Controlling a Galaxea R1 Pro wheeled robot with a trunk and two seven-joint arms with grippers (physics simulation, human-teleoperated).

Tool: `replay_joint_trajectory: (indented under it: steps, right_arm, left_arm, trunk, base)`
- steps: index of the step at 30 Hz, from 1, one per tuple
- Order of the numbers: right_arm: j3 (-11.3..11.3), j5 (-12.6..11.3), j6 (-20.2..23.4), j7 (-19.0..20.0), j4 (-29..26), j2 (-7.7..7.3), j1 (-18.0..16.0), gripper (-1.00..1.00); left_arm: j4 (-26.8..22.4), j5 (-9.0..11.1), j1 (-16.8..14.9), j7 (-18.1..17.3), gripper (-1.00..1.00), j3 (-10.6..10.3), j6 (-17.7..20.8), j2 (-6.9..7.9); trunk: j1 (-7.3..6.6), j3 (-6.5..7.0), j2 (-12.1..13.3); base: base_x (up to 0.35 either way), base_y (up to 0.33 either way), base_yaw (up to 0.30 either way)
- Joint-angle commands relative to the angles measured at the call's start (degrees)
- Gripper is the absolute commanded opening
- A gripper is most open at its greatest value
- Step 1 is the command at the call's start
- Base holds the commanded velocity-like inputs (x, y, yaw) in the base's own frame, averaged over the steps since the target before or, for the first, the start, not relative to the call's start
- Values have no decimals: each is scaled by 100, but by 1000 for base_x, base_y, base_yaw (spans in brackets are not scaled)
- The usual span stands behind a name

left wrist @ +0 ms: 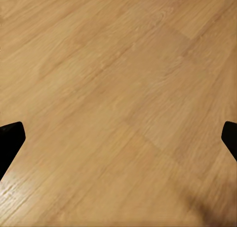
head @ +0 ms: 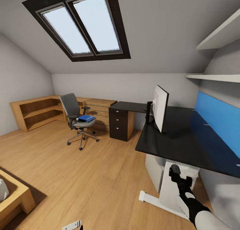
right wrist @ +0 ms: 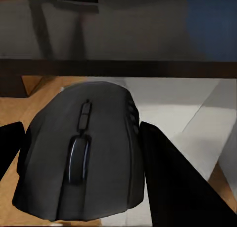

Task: In the bedroom, organize the workspace by keeping the computer under the desk, ensuring the monitor is on the desk, placing the keyboard on the desk next to the monitor, placing the mouse on the desk next to the keyboard, moving the folder from the swivel chair onto the desk next to the mouse, stacking the notebook on top of the folder with the pen on top of the notebook, and positioning the swivel chair next to the desk.

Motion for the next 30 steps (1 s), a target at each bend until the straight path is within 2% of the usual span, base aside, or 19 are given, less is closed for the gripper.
replay_joint_trajectory:
  steps: [1, 6, 10, 14, 20, 30]
  right_arm:
    - [-8, 56, -20, 79, 44, 68, -5, -100]
    - [-1, 196, -20, 217, 128, 309, -5, -100]
    - [-2, 250, -38, 235, 309, 649, -5, -100]
    - [3, 266, -185, 236, 572, 843, -5, -100]
    - [1, 269, -405, 236, 890, 907, -5, -100]
    - [-3, 262, -488, 236, 1141, 908, 3, -100]
  left_arm:
    - [2, -9, -4, 7, 100, 18, -15, -3]
    - [5, -8, -3, 14, 100, 23, -11, 3]
    - [9, -2, -3, 21, 100, 26, -2, 31]
    - [11, 4, -3, 26, 100, 33, 12, 53]
    - [20, 8, -3, 27, 100, 51, 36, 104]
    - [28, 17, -3, 24, 100, 62, 46, 136]
  trunk:
    - [-23, 12, 38]
    - [-133, 102, 239]
    - [-221, 174, 399]
    - [-309, 246, 560]
    - [-441, 353, 800]
    - [-660, 533, 1201]
  base:
    - [-14, 0, 0]
    - [-7, 0, 0]
    - [-1, 0, 0]
    - [0, 0, 0]
    - [0, 0, 0]
    - [0, 0, 0]
